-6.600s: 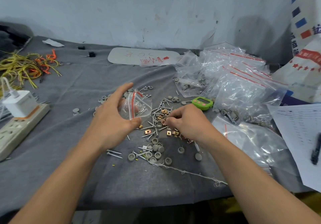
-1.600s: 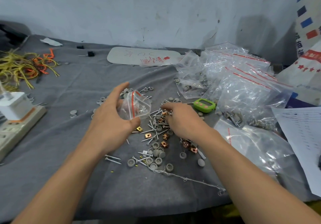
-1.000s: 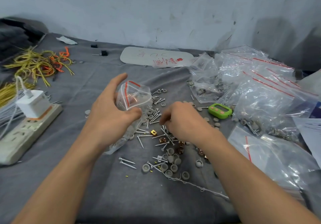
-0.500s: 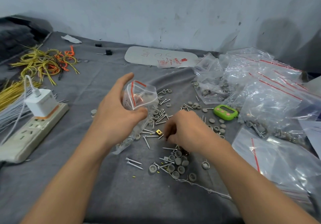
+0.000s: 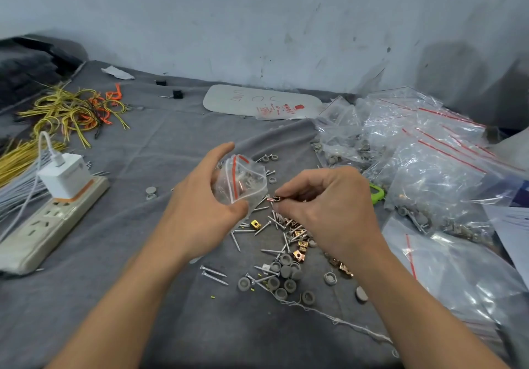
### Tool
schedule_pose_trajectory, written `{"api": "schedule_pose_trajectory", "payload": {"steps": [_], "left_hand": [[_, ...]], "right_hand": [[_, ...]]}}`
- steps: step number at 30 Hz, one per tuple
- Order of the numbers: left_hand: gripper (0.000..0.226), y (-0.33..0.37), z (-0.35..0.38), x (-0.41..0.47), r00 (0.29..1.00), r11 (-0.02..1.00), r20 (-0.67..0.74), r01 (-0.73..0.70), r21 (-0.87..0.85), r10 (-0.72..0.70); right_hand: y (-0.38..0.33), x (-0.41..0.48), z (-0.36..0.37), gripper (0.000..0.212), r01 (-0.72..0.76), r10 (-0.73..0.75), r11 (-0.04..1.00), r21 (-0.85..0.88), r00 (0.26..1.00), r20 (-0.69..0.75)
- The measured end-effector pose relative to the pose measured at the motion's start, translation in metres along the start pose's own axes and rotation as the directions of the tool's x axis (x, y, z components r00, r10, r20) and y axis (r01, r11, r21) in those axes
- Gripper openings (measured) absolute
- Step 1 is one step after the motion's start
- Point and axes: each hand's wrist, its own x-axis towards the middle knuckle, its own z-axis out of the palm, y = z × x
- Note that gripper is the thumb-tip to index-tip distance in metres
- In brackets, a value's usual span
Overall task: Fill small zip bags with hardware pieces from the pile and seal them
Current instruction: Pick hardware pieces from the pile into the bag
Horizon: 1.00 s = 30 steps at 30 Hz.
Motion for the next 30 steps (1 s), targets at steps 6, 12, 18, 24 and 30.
{"api": "schedule_pose_trajectory", "payload": {"steps": [6,12,18,24,30], "left_hand": [[0.091,0.008,0.014,-0.010,0.997,0.997,0.063,-0.050,0.054,0.047],[0.092,0.016,0.021,-0.016,0.990,0.993,0.114,-0.091,0.076,0.082],[0.083,0.019,0.019,-0.018,0.986,0.996,0.143,-0.084,0.007,0.083],[0.077,0.026,0.016,-0.020,0.979,0.992,0.161,-0.122,-0.044,0.128],[0.074,0.029,0.013,-0.022,0.971,0.982,0.169,-0.147,-0.120,0.166]], "right_hand": [[-0.006,-0.004,-0.011,0.022,0.081,-0.082,0.997,-0.014,0.994,-0.069],[-0.001,-0.002,-0.008,0.021,0.123,-0.130,0.988,-0.094,0.989,-0.066],[0.008,-0.001,0.002,0.026,0.078,-0.081,0.991,-0.107,0.996,-0.024],[0.004,-0.002,0.010,0.020,0.191,-0.174,0.959,-0.210,0.980,0.097],[-0.002,0.001,0.010,0.016,0.186,-0.151,0.948,-0.258,0.977,0.148]]}}
